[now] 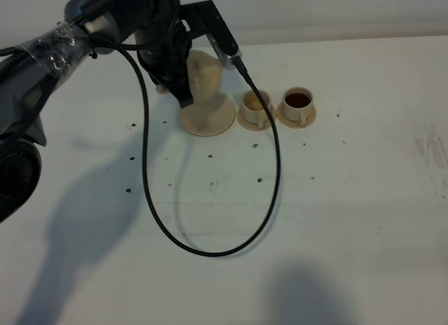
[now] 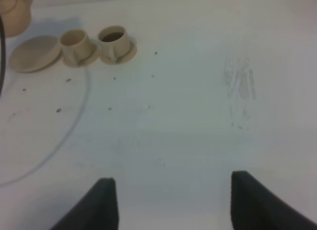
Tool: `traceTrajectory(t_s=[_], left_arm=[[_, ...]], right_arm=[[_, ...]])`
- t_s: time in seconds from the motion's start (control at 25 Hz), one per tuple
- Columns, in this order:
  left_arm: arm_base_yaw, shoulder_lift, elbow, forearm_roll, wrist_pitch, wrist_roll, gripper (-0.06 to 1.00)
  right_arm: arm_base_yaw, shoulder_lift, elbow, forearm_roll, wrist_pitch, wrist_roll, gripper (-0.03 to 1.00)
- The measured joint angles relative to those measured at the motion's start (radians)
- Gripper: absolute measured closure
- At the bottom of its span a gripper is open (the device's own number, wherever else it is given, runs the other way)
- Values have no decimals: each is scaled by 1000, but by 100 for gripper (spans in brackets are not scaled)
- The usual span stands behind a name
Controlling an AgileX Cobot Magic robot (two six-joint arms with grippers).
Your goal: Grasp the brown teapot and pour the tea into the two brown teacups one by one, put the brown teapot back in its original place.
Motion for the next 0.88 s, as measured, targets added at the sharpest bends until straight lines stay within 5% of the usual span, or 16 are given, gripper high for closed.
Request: traceTrajectory(t_s=[0.64, 0.88], left_arm=[[7, 58, 0, 82, -198, 292, 84], [7, 96, 0, 99, -256, 333, 84]], right_arm=[[0, 0, 0, 0, 0, 0, 45], [0, 0, 0, 0, 0, 0, 45]])
